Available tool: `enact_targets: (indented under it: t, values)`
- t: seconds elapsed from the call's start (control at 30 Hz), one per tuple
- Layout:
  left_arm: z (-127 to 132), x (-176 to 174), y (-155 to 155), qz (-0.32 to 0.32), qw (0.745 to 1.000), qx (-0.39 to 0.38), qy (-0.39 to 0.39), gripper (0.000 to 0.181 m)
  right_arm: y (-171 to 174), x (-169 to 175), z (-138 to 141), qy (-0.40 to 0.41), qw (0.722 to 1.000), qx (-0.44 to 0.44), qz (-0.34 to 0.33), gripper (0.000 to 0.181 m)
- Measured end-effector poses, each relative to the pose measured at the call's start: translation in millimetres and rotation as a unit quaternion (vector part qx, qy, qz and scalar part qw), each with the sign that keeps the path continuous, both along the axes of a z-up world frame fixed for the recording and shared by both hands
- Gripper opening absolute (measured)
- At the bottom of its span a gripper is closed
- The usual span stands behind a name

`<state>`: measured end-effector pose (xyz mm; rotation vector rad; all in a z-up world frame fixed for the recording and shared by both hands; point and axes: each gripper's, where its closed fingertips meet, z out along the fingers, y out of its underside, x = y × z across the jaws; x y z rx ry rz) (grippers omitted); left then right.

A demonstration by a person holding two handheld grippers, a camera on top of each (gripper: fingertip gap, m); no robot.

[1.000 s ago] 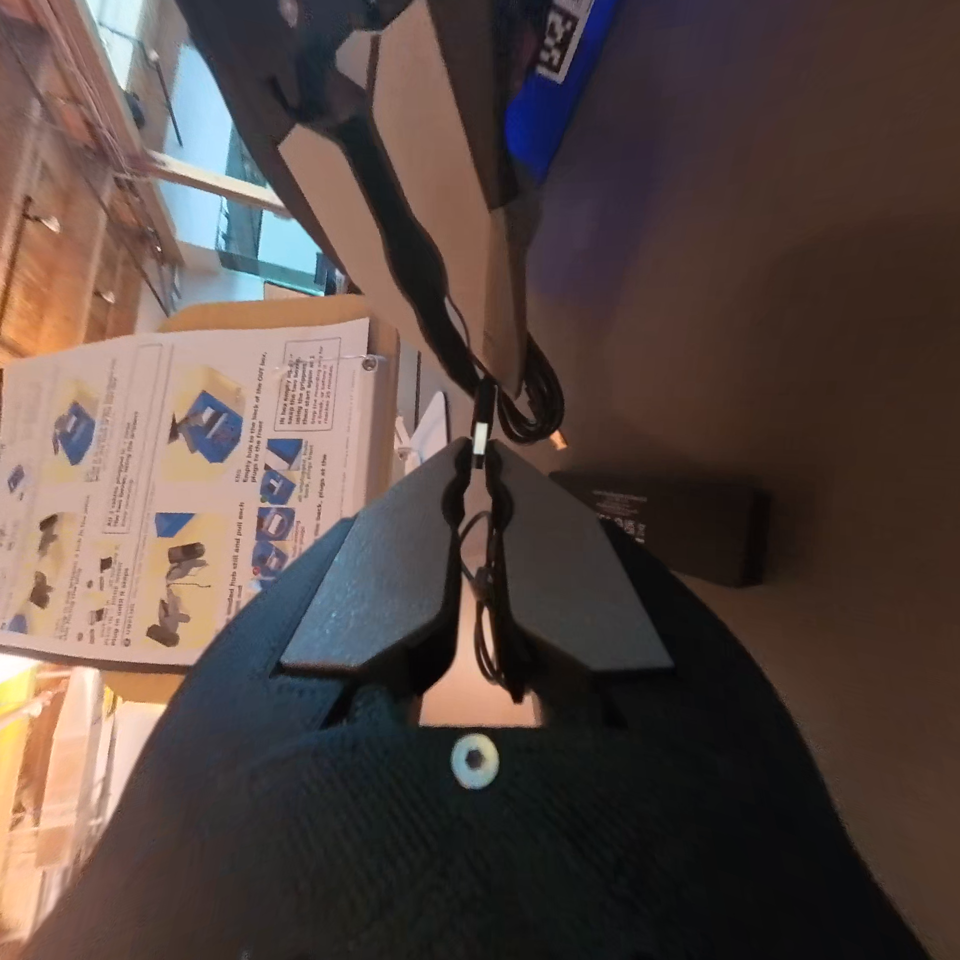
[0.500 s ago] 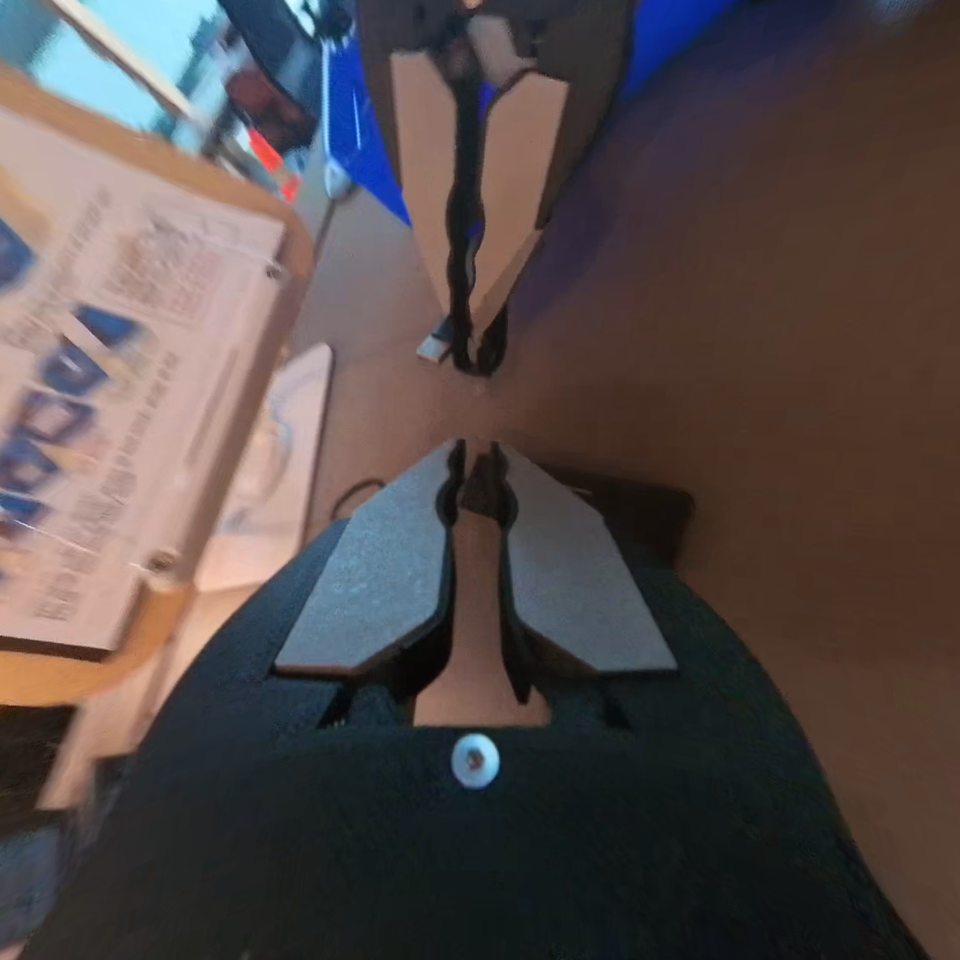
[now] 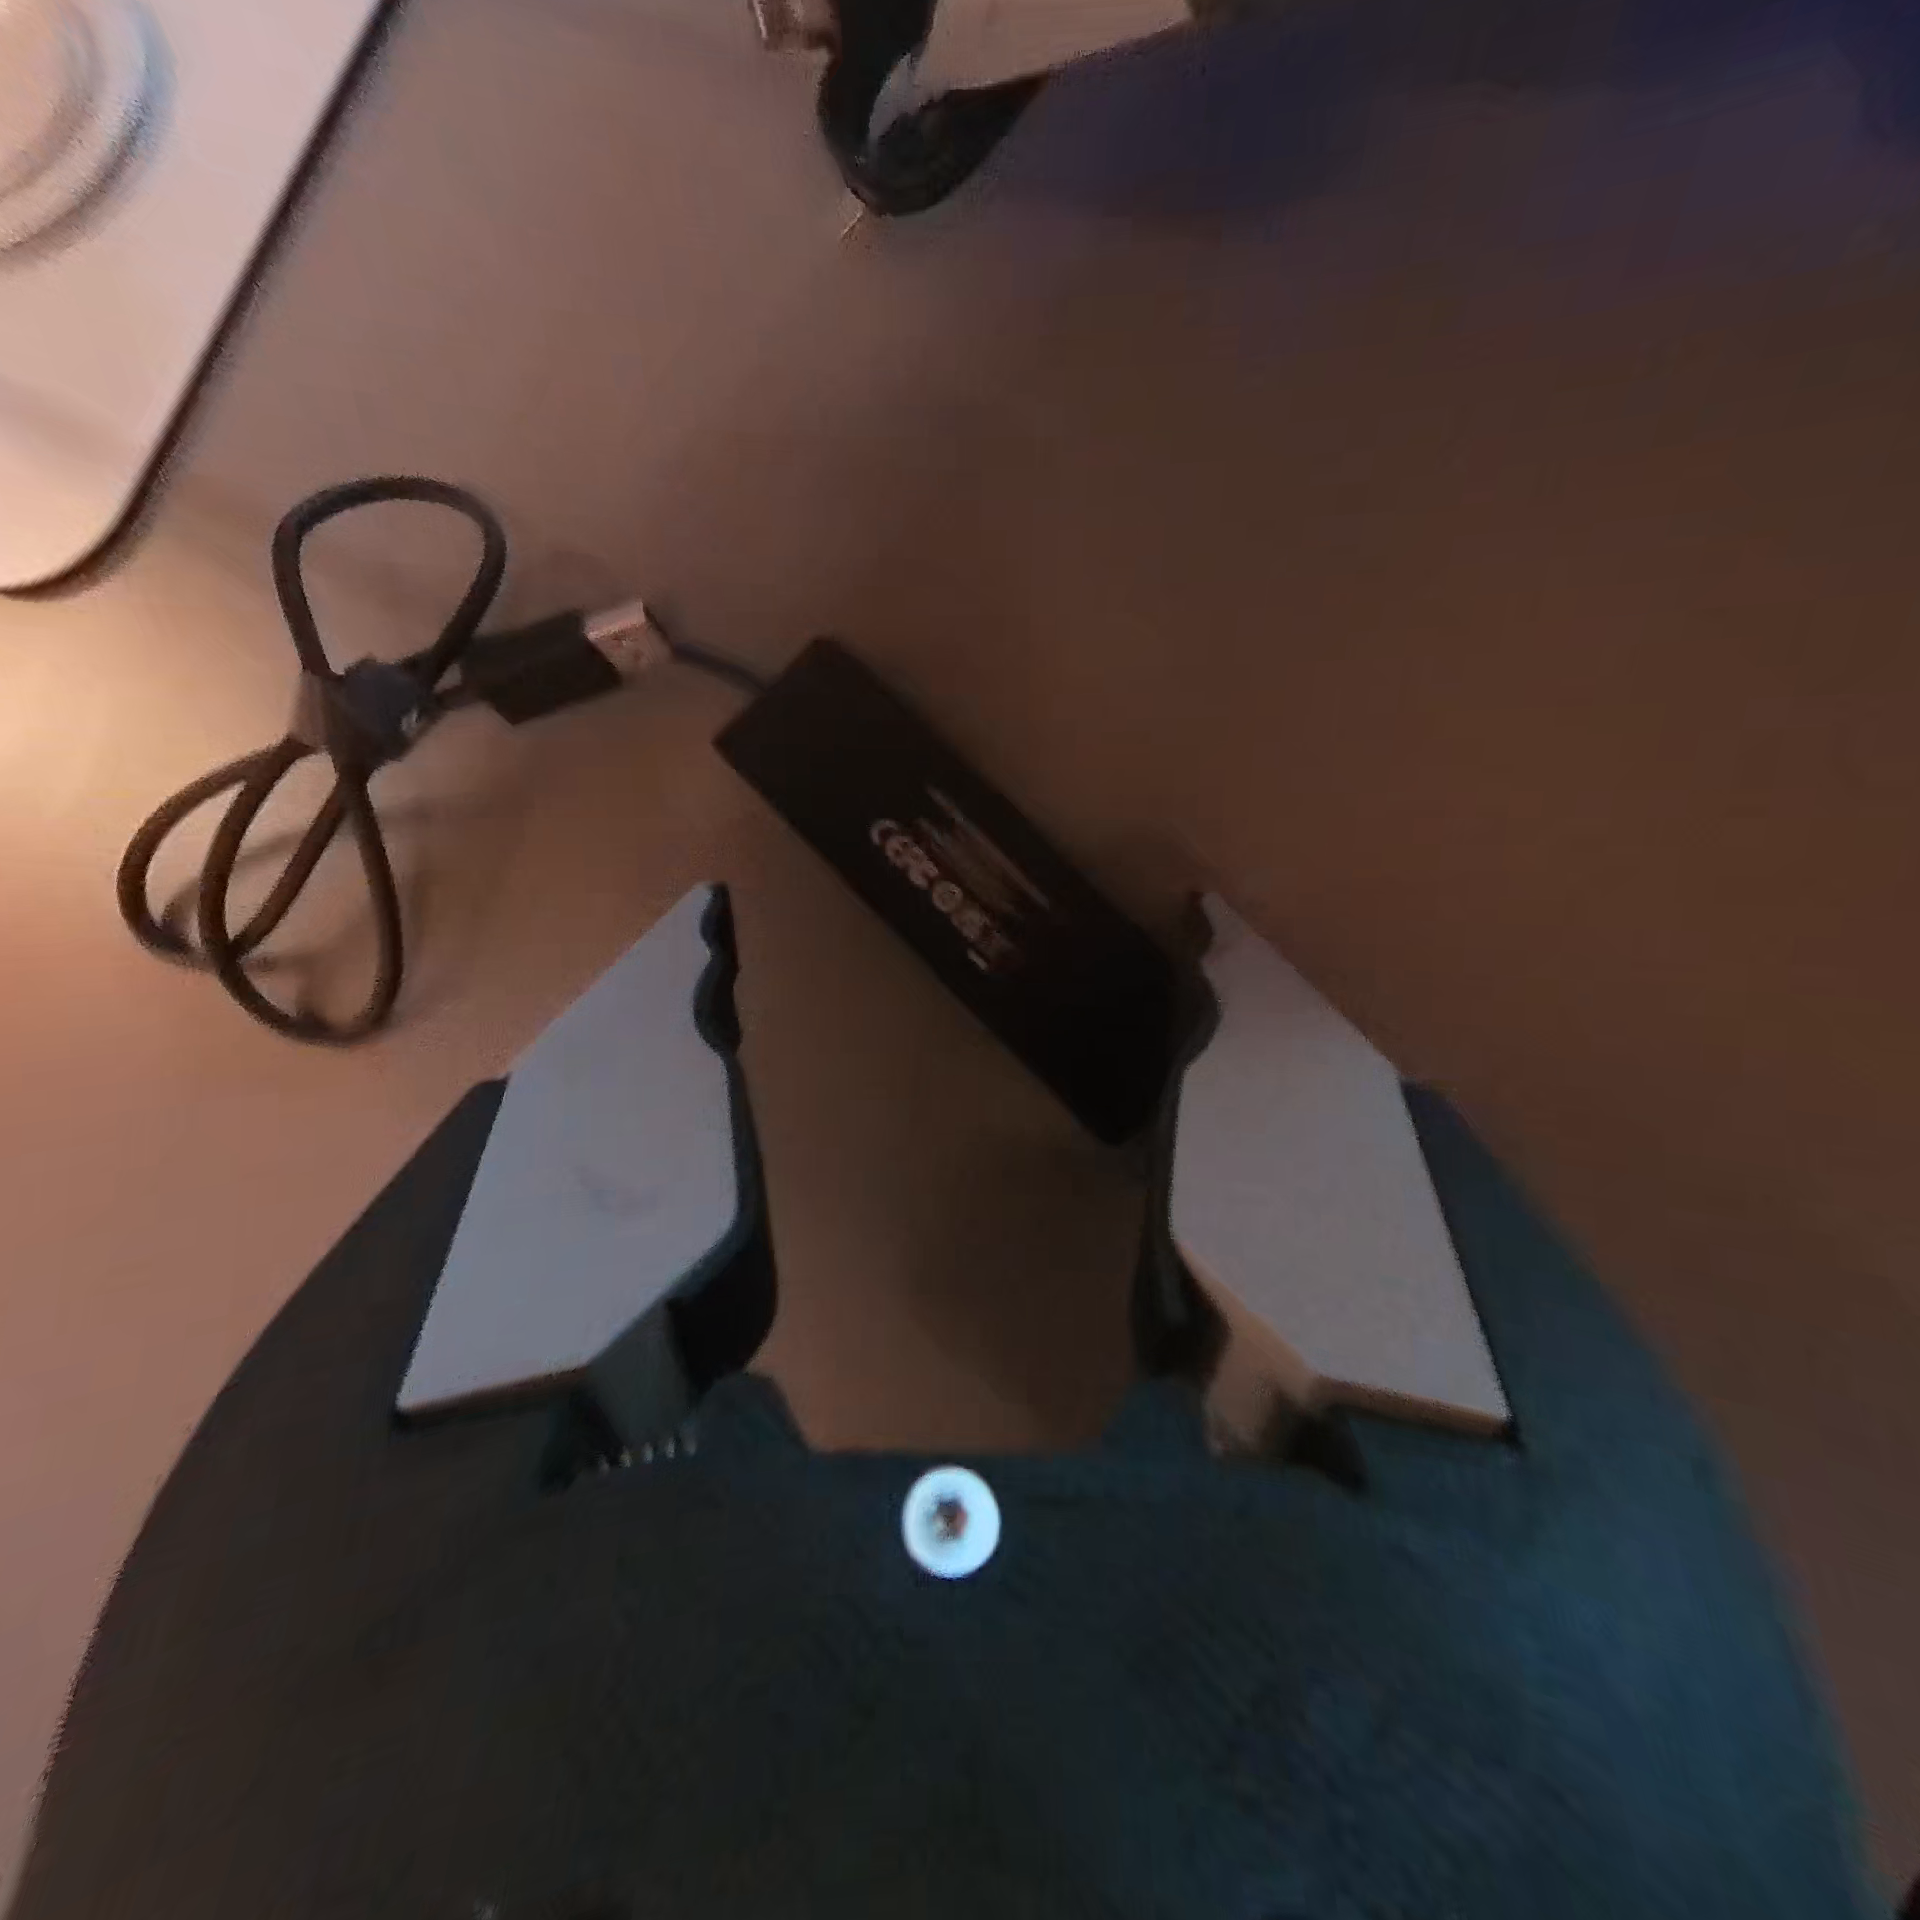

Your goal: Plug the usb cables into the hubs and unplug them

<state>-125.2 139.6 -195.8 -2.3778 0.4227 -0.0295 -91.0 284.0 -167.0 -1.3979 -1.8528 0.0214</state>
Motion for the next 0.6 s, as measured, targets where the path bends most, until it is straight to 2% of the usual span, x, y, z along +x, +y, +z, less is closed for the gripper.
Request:
enact_targets:
  t: [0.1,0.2,0.27,0.33,0.5,0.6]
  values:
    - [-2.8,15.4,-12.8,-0.003,1.0,0.008,-0.022,0.099,-3.7,-1.2,4.6,0.009,1.0,-0.004,0.004,0.003]
    - [-5.9,21.6,-16.5,0.015,0.998,0.015,-0.055,0.1,-7.7,-2.6,8.7,0.018,1.0,-0.008,0.002,0.003]
    - [-2.1,20.8,-17.9,0.008,0.998,0.031,-0.052,0.055,-10.8,-3.9,8.9,0.023,0.999,-0.023,-0.006,0.003]
    - [-2.2,11.6,-17.5,0.026,0.997,0.03,-0.06,0.046,-12.8,-4.2,5.5,0.016,0.999,-0.026,-0.009,0.003]
    - [2.6,-11.3,-15.7,0.022,0.998,0.019,-0.049,0.04,-27.0,-6.3,-11.8,-0.014,0.998,-0.054,0.023,0.003]
    - [13.7,-20.7,-13.6,0.019,0.995,0.016,-0.097,0.039,-29.8,-5.6,-19.5,-0.031,0.997,-0.056,0.033,0.003]
